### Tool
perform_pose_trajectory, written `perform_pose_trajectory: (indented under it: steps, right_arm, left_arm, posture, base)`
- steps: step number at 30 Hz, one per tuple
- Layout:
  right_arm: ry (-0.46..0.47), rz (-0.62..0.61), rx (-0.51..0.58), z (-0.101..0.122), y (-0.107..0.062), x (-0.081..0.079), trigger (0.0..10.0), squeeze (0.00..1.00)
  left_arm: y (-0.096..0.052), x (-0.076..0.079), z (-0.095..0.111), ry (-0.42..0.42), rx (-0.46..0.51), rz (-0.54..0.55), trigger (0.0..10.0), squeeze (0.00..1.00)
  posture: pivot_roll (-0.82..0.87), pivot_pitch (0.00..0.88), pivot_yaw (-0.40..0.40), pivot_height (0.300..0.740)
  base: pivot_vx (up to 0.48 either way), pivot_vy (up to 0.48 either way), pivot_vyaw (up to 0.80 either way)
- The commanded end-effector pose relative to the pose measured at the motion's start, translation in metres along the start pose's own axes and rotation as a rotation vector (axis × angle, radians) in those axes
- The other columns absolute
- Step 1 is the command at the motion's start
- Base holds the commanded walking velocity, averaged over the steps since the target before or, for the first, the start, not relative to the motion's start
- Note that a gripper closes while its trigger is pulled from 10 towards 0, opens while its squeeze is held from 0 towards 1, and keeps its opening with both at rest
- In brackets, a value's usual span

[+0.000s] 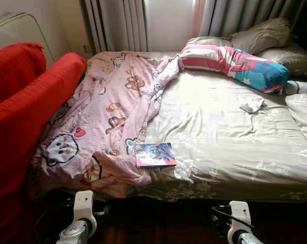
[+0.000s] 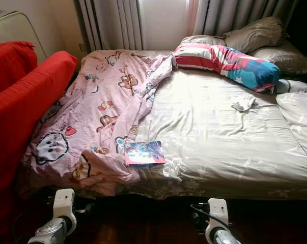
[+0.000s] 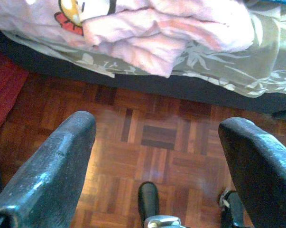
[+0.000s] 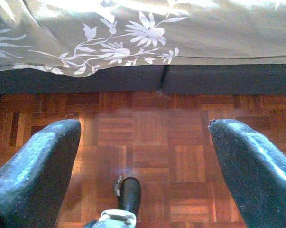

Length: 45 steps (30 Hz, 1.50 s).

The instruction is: Clean up the room

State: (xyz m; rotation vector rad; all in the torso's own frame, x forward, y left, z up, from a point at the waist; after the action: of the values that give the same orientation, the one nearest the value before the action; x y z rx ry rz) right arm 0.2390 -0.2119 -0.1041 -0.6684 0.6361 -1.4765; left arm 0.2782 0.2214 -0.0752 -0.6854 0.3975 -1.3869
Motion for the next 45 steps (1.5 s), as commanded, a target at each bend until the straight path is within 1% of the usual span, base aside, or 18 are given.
perform_pose_trajectory:
  steps: [1,3,6,7,9,10,17,26,32,35,36,37,39,40,41,43,45]
  right_arm:
    - [-0.014,-0.005,0.007,0.002,0.0,0.001,10.0,0.0]
    - [-0.018,-0.004,0.012,0.003,0.0,0.001,10.0,0.0]
    - [-0.026,0.002,0.012,0.003,0.0,0.0,10.0,0.0]
    - [-0.024,0.003,0.01,0.003,0.0,0.0,10.0,0.0]
    - [-0.021,0.004,0.009,0.003,0.0,0.0,10.0,0.0]
    - [-0.006,0.008,0.009,0.002,0.0,-0.001,10.0,0.0]
    - [-0.003,0.008,0.008,0.002,0.0,-0.001,10.0,0.0]
    - [-0.006,0.012,0.011,0.003,0.0,-0.001,10.0,0.0]
    - [-0.011,0.016,0.023,0.005,0.0,-0.001,10.0,0.0]
    - [-0.015,0.021,0.056,0.009,0.0,-0.002,10.0,0.0]
    - [-0.019,0.024,0.081,0.013,0.0,-0.002,10.0,0.0]
    - [-0.019,0.024,0.081,0.013,0.0,-0.002,10.0,0.0]
    - [-0.032,0.024,0.126,0.02,-0.001,-0.002,10.0,0.0]
    - [-0.032,0.024,0.126,0.02,-0.001,-0.002,10.0,0.0]
    - [-0.044,0.02,0.153,0.024,-0.001,-0.002,10.0,0.0]
    - [-0.052,0.015,0.184,0.029,-0.002,-0.001,10.0,0.0]
    - [-0.054,0.013,0.192,0.03,-0.002,-0.001,10.0,0.0]
  left_arm:
    - [0.0,-0.003,-0.001,-0.013,-0.006,0.006,10.0,0.0]
    - [-0.001,-0.003,-0.001,-0.013,-0.006,0.005,10.0,0.0]
    - [-0.002,-0.006,-0.005,-0.015,-0.011,0.009,10.0,0.0]
    - [-0.004,-0.011,-0.008,-0.016,-0.017,0.014,10.0,0.0]
    - [-0.005,-0.013,-0.009,-0.016,-0.02,0.017,10.0,0.0]
    - [-0.006,-0.017,-0.011,-0.018,-0.026,0.022,10.0,0.0]
    - [-0.007,-0.019,-0.013,-0.018,-0.035,0.026,10.0,0.0]
    - [0.001,0.007,-0.003,-0.011,-0.015,-0.008,10.0,0.0]
    - [0.002,0.013,-0.002,-0.009,-0.008,-0.017,10.0,0.0]
    - [0.004,0.02,0.008,-0.009,0.034,-0.038,10.0,0.0]
    - [0.005,0.016,0.02,-0.015,0.068,-0.041,10.0,0.0]
    - [0.005,0.016,0.02,-0.015,0.068,-0.041,10.0,0.0]
    - [0.006,0.015,0.041,-0.034,0.143,-0.054,10.0,0.0]
    - [0.006,0.015,0.041,-0.034,0.143,-0.054,10.0,0.0]
    - [0.006,0.018,0.055,-0.044,0.194,-0.067,10.0,0.0]
    - [0.006,0.023,0.07,-0.049,0.252,-0.083,10.0,0.0]
    - [0.006,0.024,0.074,-0.049,0.267,-0.087,10.0,0.0]
  posture:
    - [0.05,0.0,0.01,0.74]
    - [0.05,0.0,0.01,0.74]
    - [0.05,0.0,0.01,0.74]
    - [0.05,0.0,0.01,0.74]
    - [0.05,0.0,0.01,0.74]
    - [0.05,0.0,0.01,0.74]
    - [0.05,0.0,0.01,0.74]
    - [0.05,0.0,0.011,0.74]
    - [0.05,0.0,0.011,0.74]
    - [0.05,0.0,0.011,0.74]
    - [0.05,0.0,0.011,0.74]
    - [0.05,0.0,0.011,0.74]
    - [0.05,0.0,0.011,0.74]
    - [0.05,0.0,0.011,0.74]
    - [0.05,0.0,0.008,0.74]
    - [0.05,0.0,0.009,0.74]
    - [0.05,0.0,0.009,0.74]
  base:
    - [0.0,0.0,0.0]
    - [0.133,0.0,0.0]
    - [0.305,0.0,0.73]
    - [0.356,0.0,0.8]
    - [0.356,0.0,0.8]
    - [0.356,0.0,0.0]
    - [0.356,0.0,0.0]
    - [0.359,0.0,0.0]
    - [0.362,0.0,0.0]
    - [0.084,0.0,0.0]
    - [0.0,0.0,0.0]
    - [0.0,0.0,0.0]
    - [0.0,0.0,0.0]
    - [0.0,0.0,0.0]
    - [0.0,0.0,0.0]
    - [0.0,0.0,0.0]
    - [0.0,0.0,0.0]
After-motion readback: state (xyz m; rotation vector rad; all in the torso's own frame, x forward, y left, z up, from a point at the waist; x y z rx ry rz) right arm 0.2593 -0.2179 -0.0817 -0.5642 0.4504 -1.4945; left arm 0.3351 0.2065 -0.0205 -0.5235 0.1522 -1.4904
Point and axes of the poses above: a point about 5 cm out from each wrist's last joint towards the gripper, its own y axis pointing out of the wrist towards the gripper, its own z axis along the axis of the wrist's last joint, x = y × z, the point moved 5 cm from there along y, pointing out of the wrist towards the gripper, and after that the axes turned 6 degrees about -y, right-handed, at the moved point
